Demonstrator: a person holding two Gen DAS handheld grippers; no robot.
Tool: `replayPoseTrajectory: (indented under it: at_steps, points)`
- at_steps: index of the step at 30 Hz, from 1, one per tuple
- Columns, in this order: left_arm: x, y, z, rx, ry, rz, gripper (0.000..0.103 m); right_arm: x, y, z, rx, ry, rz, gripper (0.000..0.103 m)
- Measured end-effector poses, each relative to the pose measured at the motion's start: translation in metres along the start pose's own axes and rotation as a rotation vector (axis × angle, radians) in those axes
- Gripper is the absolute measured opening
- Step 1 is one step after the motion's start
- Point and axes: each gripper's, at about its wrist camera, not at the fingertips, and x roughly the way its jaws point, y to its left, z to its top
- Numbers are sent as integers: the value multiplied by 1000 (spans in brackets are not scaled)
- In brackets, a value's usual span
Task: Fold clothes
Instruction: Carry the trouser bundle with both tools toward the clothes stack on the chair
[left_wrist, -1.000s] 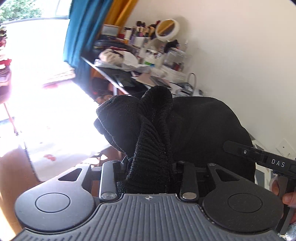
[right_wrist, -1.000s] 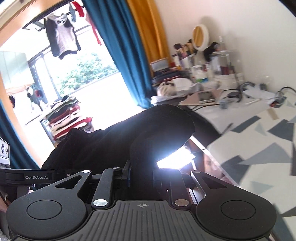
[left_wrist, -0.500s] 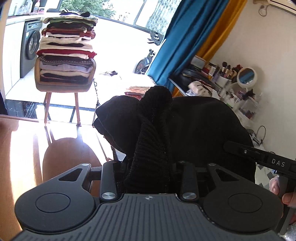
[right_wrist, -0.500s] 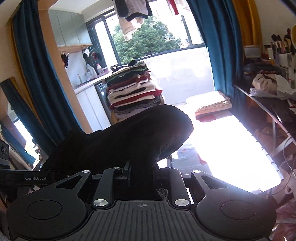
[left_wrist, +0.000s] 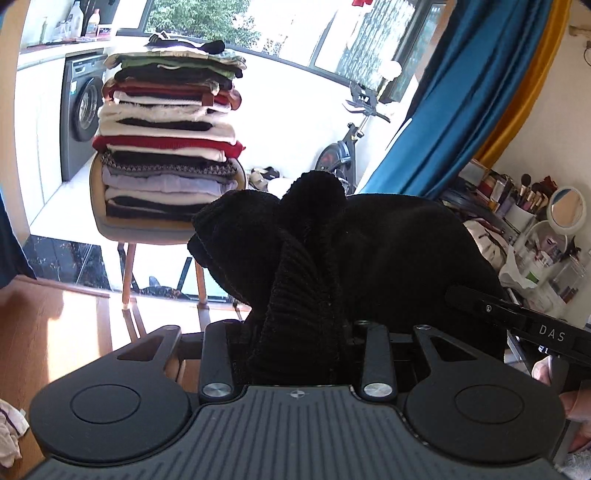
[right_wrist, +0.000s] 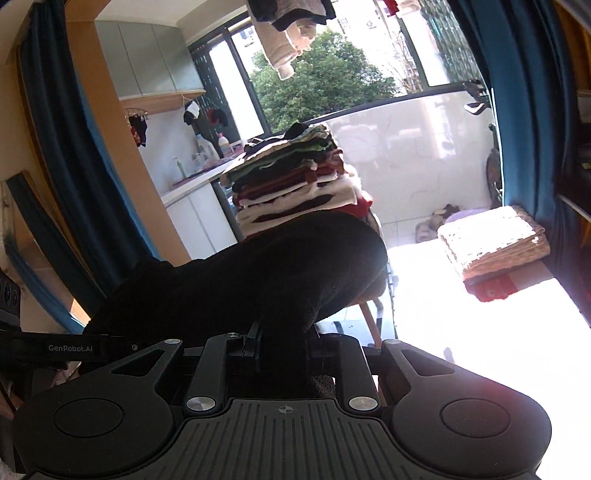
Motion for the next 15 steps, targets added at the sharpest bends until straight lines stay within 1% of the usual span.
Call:
replayPoseTrajectory:
  at_steps: [3,5,9,13,15]
  points:
    - [27,24,36,-66,-12,-18,35,41,-6,42,-42,-29,20,17]
    - [46,40,55,-91,-13,-33,35,66,-9,62,-60,-55,23,17]
    - [86,74,94,-53,-32,-45,35,126,-20,98,-31,-74,10,17]
    - [127,122,145,-53,-54,-85,35,194,-15,130,-59,-87,-7,17]
    - [148,150,178,-54,-55,-110,35,234,-8,152,-69,-95,-21,17]
